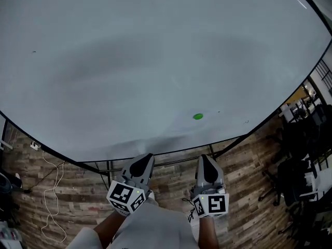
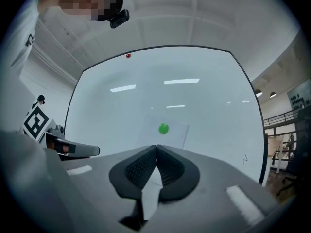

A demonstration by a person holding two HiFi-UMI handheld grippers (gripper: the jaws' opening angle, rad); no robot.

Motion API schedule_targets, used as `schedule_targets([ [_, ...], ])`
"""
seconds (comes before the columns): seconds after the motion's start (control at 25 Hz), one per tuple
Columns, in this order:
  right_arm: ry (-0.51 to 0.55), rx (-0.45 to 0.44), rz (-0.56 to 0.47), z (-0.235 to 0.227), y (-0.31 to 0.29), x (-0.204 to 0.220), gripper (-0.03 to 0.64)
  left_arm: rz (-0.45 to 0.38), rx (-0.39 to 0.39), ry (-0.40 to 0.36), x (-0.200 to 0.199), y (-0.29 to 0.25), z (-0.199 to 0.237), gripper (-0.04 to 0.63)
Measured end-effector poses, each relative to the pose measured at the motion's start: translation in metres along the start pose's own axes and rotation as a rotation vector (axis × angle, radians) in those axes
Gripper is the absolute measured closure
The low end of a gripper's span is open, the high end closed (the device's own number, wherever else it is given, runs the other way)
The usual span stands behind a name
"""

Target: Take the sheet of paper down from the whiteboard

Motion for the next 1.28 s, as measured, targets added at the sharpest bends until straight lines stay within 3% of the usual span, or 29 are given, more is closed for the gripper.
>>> schedule_targets([
  [0.6, -0.013, -0.104, 0.023, -0.050, -0.045, 0.004, 0.615, 0.008, -0.094, -0.017, -0.005, -0.038, -0.011, 0.588],
  [0.88, -0.022, -0.169, 0.032, -0.069, -0.062, 0.003, 0.550, 0.014, -0.099, -0.009, -0.001, -0.059, -0.017, 0.588],
  [1.28, -0.055, -0.214, 0.023, -0.090, -0.091, 0.002, 0.546, 0.016, -0.133, -0.019, -0.007, -0.076, -0.026, 0.588],
])
Point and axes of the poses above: the fingertips, and each gripper's own axes: y backward along the fingers, z to its left, x out of its underside, the point moved 6 cm from there along y, backward along the fingers, and after that the axes turned 1 degree about y, right-handed, at the moved point
